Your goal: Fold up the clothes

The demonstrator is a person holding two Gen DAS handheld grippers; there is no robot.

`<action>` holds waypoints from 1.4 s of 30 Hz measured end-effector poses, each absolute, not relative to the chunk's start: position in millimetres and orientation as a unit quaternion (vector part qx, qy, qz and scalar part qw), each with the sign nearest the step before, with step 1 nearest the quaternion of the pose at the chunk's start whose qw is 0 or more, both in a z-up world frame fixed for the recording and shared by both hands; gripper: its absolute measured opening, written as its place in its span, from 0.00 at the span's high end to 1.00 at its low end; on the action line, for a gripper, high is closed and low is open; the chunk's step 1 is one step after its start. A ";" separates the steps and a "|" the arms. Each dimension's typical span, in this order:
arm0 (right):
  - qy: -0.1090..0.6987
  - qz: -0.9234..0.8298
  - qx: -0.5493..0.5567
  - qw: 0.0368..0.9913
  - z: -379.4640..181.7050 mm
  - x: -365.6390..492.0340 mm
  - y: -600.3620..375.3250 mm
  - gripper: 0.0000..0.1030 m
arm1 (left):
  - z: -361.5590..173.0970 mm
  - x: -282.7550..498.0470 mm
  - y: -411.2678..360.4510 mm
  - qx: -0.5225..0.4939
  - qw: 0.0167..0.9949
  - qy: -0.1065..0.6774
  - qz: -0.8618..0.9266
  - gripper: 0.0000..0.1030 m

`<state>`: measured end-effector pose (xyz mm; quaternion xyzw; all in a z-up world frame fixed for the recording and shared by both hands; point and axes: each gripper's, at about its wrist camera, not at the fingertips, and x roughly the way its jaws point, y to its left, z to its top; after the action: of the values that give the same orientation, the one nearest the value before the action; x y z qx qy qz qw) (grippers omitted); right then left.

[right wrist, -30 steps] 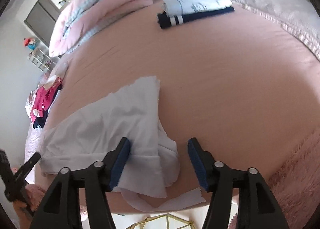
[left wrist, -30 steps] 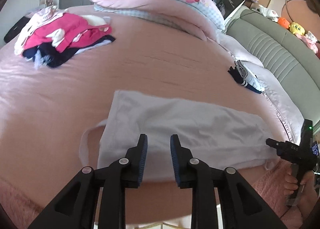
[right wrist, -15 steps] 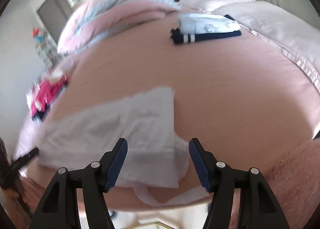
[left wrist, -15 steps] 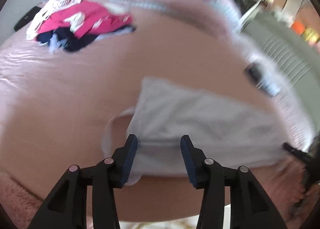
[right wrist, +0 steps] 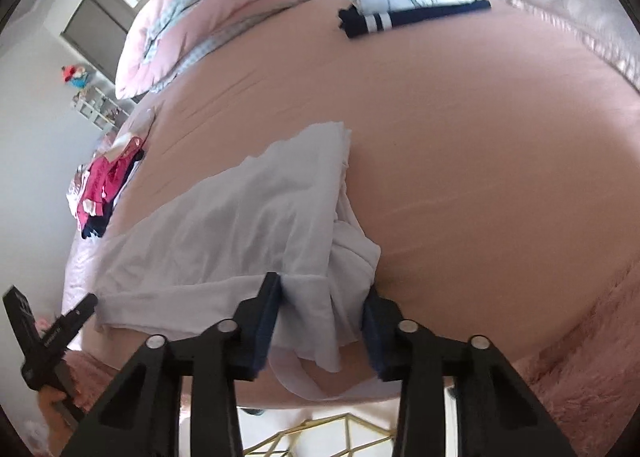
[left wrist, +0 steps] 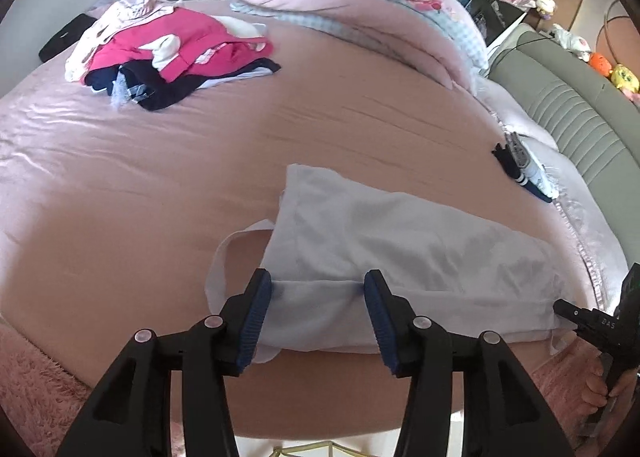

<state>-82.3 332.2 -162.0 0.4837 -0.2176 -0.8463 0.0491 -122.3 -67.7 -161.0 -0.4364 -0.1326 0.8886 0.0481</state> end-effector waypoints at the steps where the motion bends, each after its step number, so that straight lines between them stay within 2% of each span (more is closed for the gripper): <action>1: -0.217 -0.850 0.477 0.051 -158.1 -81.9 332.0 0.71 | -162.0 -123.2 -67.3 -0.436 0.050 -0.132 0.889 0.56; 5: -0.179 -0.870 0.455 0.061 -138.1 -84.6 316.3 0.74 | -165.4 -124.2 -66.3 -0.436 0.052 -0.129 0.889 0.56; 10: -0.118 -0.886 0.431 0.128 -112.9 -103.7 258.8 0.75 | -155.4 -123.2 -63.7 -0.410 0.074 -0.143 0.898 0.56; 14: -0.052 -0.877 0.443 0.177 -120.2 -125.9 199.1 0.75 | -150.6 -120.8 -55.8 -0.402 0.104 -0.140 0.899 0.56; 17: -0.024 -0.858 0.477 0.192 -148.2 -130.3 173.2 0.74 | -153.1 -119.4 -43.5 -0.412 0.138 -0.131 0.891 0.56; 21: -0.045 -0.856 0.462 0.227 -135.3 -108.9 174.7 0.68 | -158.8 -123.8 -26.3 -0.429 0.198 -0.166 0.865 0.56; 24: -0.099 -0.886 0.393 0.224 -103.3 -88.5 212.0 0.65 | -161.9 -134.2 -11.0 -0.440 0.242 -0.206 0.840 0.56; 26: -0.135 -0.902 0.345 0.221 -82.0 -75.0 236.9 0.50 | -159.3 -141.5 1.2 -0.439 0.252 -0.206 0.837 0.56; 27: -0.147 -0.908 0.335 0.205 -78.6 -73.6 249.4 0.50 | -158.6 -146.5 6.4 -0.438 0.258 -0.213 0.835 0.55; 30: -0.146 -0.899 0.398 0.105 -118.6 -100.9 279.7 0.51 | -161.6 -161.1 23.7 -0.445 0.281 -0.244 0.815 0.45; 34: -0.181 -0.865 0.456 0.106 -167.4 -119.2 286.2 0.53 | -167.5 -169.2 50.6 -0.463 0.275 -0.214 0.815 0.44; 39: -0.139 -0.867 0.462 0.126 -176.5 -131.9 256.0 0.53 | -179.9 -170.9 70.4 -0.475 0.262 -0.204 0.815 0.44; 42: -0.158 -0.859 0.469 0.129 -181.3 -131.3 257.9 0.53 | -178.4 -169.0 77.7 -0.469 0.252 -0.182 0.827 0.44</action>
<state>-131.3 257.9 -181.3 0.4687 -0.1583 -0.8595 0.1288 -169.0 77.7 -178.4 -0.4689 -0.1817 0.8268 0.2520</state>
